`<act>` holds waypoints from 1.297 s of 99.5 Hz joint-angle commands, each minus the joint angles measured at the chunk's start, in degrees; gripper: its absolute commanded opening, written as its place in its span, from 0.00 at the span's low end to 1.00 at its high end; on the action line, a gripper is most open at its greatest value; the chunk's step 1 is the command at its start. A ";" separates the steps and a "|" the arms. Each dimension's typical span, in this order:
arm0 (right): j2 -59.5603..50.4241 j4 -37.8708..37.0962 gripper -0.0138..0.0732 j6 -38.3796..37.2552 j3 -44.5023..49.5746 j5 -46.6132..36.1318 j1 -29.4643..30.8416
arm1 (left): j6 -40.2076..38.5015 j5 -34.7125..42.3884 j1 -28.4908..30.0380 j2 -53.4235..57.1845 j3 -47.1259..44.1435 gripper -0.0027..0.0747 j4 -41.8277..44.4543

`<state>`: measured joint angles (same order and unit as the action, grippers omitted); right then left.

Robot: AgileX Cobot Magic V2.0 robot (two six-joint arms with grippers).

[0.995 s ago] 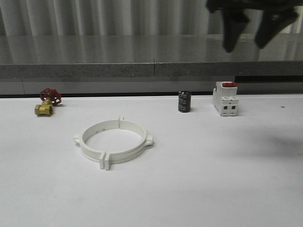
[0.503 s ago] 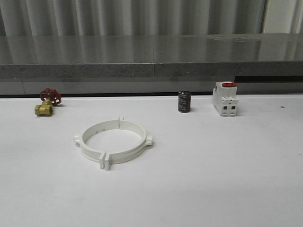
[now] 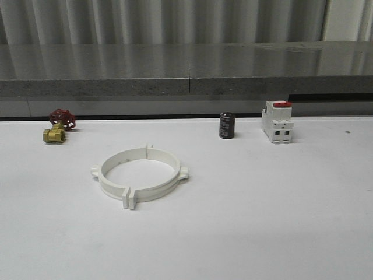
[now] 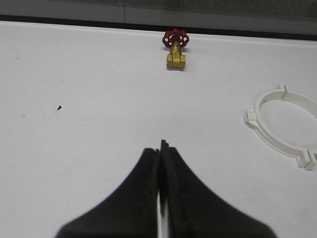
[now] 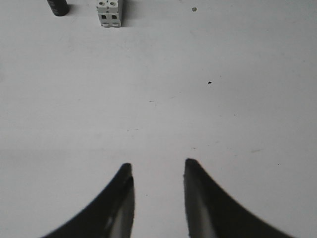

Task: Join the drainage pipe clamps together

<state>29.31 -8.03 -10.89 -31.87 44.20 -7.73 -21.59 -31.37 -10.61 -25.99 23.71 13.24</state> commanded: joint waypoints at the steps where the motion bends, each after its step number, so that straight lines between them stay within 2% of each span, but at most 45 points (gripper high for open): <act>1: -0.80 -1.20 0.26 -0.06 -1.31 -3.49 0.29 | -0.42 3.48 0.02 -0.20 1.56 0.01 0.00; 13: -0.82 -1.24 0.07 -0.06 -1.31 -3.85 0.29 | -0.42 3.48 0.02 -0.20 1.56 0.01 0.00; 112: -0.82 -1.24 0.08 -0.06 -1.31 -4.29 0.29 | -0.42 3.48 0.02 -0.20 1.56 0.01 0.00; 119: -1.08 -1.24 0.08 0.00 -1.00 -5.38 0.29 | -0.42 3.48 0.02 -0.20 1.56 0.01 0.00; 129: -3.43 -1.13 0.08 1.79 1.50 -11.67 0.51 | -0.42 3.48 0.02 -0.20 1.56 0.01 0.00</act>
<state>27.50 -8.13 -10.72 -30.45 40.71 -7.73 -21.59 -31.37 -10.61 -25.99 23.71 13.24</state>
